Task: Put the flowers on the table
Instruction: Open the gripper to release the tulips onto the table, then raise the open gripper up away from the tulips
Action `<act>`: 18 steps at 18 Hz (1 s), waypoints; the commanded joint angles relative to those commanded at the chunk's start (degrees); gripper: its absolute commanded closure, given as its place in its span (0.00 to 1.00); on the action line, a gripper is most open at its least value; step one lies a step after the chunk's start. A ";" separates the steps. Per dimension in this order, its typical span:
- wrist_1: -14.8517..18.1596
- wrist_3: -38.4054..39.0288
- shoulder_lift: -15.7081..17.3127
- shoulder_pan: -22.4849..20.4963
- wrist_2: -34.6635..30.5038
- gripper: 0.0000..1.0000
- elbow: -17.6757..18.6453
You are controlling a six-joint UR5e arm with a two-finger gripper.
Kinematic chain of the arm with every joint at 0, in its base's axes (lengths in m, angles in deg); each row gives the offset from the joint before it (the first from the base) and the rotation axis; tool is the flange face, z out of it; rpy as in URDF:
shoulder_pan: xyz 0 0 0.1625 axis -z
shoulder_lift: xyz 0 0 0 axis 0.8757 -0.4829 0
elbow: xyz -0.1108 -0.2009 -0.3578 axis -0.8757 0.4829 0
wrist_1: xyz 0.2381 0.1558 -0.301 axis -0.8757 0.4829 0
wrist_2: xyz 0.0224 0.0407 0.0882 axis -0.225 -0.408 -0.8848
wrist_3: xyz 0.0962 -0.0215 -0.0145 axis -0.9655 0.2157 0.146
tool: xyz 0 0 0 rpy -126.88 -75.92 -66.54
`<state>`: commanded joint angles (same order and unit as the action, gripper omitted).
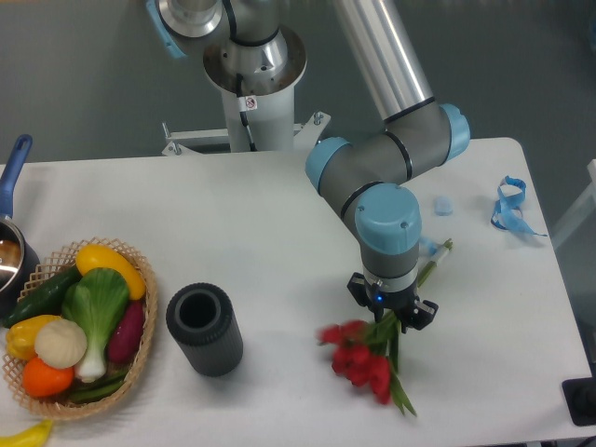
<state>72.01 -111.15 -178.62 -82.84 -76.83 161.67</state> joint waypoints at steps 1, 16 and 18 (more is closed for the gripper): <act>-0.09 -0.26 0.09 0.00 0.00 0.39 0.09; -0.09 -0.17 4.57 -1.67 0.09 0.00 1.23; -0.09 -0.35 5.01 -2.11 0.09 0.00 1.41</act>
<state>71.93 -111.50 -173.61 -84.94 -76.74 163.07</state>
